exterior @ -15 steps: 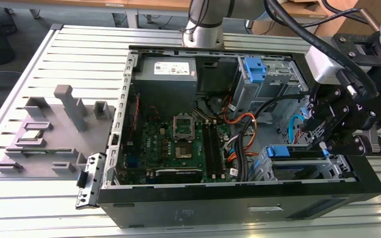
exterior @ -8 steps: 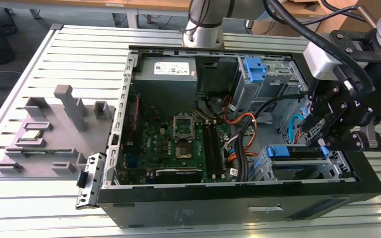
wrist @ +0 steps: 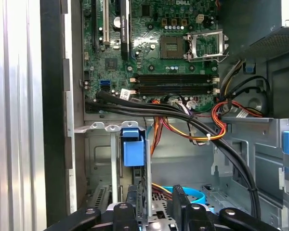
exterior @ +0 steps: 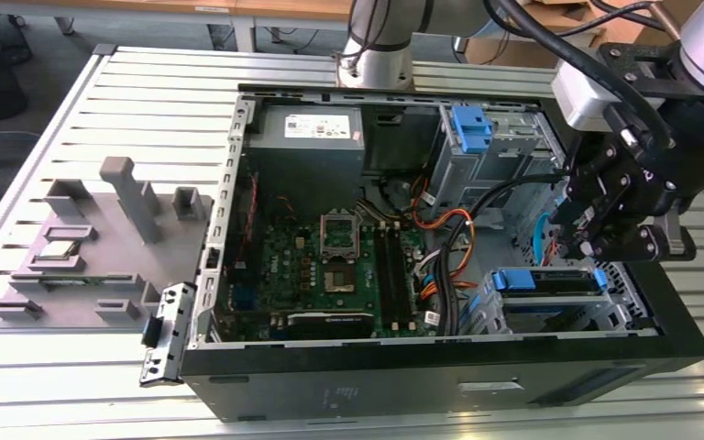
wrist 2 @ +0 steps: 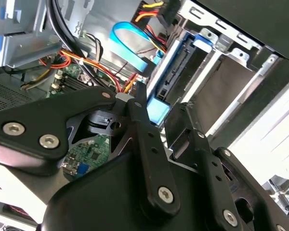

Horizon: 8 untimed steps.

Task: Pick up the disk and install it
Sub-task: 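Insert the first disk wire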

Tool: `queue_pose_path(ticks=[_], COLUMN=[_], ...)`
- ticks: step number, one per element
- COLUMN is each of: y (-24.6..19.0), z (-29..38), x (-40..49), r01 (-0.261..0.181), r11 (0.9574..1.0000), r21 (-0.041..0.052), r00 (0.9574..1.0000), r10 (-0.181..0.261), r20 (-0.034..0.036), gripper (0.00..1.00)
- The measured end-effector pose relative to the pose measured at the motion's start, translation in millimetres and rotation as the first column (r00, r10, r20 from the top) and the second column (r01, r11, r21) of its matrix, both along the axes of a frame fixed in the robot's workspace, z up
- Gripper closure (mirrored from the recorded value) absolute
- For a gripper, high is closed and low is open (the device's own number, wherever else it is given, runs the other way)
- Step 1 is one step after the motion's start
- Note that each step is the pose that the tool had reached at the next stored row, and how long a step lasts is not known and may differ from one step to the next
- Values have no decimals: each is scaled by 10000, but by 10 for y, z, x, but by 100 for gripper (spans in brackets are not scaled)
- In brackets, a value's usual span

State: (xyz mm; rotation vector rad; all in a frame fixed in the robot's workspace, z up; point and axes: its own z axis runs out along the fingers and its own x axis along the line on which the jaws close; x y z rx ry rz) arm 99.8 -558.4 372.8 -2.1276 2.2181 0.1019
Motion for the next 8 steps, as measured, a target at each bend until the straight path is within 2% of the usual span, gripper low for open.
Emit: queue_pose_path(ticks=[8], y=[83], z=[-16], x=[0], r01=[0], r11=[10000], r21=[0], r00=[10000], r10=[0], r20=[4], gripper=[58])
